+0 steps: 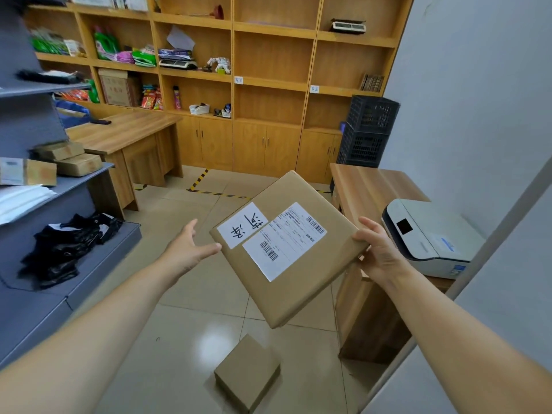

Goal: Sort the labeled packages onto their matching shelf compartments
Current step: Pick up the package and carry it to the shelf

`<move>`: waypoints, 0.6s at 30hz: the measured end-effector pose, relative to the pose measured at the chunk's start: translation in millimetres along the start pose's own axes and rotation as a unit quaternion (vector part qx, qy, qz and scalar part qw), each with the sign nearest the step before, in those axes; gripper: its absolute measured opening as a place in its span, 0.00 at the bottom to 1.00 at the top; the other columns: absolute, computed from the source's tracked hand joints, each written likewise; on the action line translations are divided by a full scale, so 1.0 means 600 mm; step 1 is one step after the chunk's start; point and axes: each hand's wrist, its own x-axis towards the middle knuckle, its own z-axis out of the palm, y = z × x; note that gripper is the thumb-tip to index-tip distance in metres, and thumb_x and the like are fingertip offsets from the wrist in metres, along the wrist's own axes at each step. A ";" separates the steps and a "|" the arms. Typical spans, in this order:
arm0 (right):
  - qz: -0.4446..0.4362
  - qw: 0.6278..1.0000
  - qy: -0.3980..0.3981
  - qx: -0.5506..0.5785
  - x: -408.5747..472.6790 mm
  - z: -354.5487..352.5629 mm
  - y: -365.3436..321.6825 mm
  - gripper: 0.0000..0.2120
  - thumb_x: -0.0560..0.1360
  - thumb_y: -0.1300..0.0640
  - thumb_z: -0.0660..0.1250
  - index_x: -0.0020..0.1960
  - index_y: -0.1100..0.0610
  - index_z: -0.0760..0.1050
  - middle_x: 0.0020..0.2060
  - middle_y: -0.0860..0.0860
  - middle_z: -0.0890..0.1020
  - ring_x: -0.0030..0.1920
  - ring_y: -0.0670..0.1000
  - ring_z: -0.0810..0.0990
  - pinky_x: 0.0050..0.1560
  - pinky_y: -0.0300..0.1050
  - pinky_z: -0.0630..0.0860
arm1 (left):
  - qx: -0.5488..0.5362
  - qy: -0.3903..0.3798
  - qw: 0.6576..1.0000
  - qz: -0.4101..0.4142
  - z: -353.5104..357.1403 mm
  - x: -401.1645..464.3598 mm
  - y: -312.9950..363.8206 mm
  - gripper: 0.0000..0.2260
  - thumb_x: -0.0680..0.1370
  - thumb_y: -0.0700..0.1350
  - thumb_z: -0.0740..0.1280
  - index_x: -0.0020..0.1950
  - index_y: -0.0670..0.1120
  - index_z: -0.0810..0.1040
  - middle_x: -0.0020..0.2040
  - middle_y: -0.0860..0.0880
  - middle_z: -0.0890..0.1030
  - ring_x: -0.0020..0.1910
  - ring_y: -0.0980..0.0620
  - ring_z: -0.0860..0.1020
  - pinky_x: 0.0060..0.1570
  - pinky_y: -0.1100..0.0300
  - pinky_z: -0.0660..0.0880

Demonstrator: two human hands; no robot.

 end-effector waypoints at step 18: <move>-0.019 0.999 0.019 0.040 0.013 0.010 -0.033 0.32 0.64 0.60 0.67 0.67 0.51 0.66 0.61 0.55 0.70 0.50 0.54 0.74 0.42 0.49 0.74 | -0.121 -0.274 0.954 -0.020 -0.009 -0.002 -0.003 0.48 0.48 0.53 0.82 0.64 0.59 0.65 0.58 0.46 0.80 0.50 0.49 0.81 0.43 0.59 0.79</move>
